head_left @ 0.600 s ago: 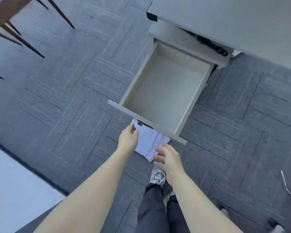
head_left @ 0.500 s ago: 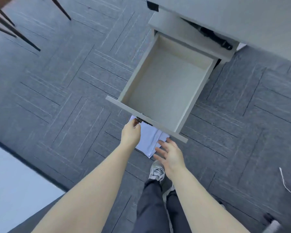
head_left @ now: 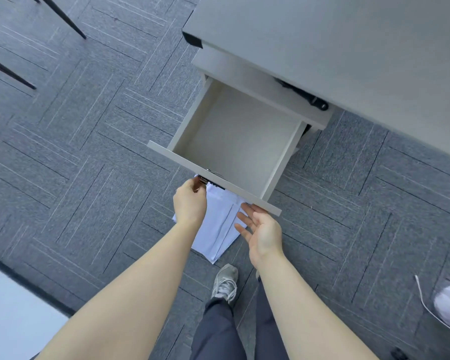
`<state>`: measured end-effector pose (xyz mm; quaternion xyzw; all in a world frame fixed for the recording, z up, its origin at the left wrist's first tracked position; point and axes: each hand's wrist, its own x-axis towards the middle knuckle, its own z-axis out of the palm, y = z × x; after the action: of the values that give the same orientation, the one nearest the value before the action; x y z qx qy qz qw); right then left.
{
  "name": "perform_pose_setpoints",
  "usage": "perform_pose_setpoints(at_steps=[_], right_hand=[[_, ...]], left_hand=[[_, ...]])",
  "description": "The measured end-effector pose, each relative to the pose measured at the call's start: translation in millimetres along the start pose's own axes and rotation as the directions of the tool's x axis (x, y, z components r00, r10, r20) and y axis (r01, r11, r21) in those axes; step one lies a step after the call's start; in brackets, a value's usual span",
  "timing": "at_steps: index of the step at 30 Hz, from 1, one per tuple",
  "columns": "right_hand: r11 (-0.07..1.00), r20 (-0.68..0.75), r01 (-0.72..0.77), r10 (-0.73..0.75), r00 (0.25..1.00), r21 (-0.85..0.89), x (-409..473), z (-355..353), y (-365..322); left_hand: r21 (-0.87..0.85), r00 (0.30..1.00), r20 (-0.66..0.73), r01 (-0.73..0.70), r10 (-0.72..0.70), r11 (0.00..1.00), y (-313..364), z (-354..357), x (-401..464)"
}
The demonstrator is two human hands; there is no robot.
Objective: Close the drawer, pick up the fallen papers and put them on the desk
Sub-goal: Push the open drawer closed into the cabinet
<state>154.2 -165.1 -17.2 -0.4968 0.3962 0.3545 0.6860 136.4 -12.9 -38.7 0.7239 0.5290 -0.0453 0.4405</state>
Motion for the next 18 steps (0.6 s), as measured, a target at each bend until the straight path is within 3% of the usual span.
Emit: perform_pose_setpoints(at_steps=[11, 18], right_hand=[[0.986, 0.084, 0.082, -0.07, 0.994, -0.146, 68, 15, -126], [0.98, 0.081, 0.136, -0.126, 0.989, -0.143, 95, 25, -169]], left_hand=[[-0.001, 0.988, -0.146, -0.052, 0.052, 0.999, 110, 74, 61], [0.032, 0.976, -0.18, -0.122, 0.126, 0.992, 147, 101, 85]])
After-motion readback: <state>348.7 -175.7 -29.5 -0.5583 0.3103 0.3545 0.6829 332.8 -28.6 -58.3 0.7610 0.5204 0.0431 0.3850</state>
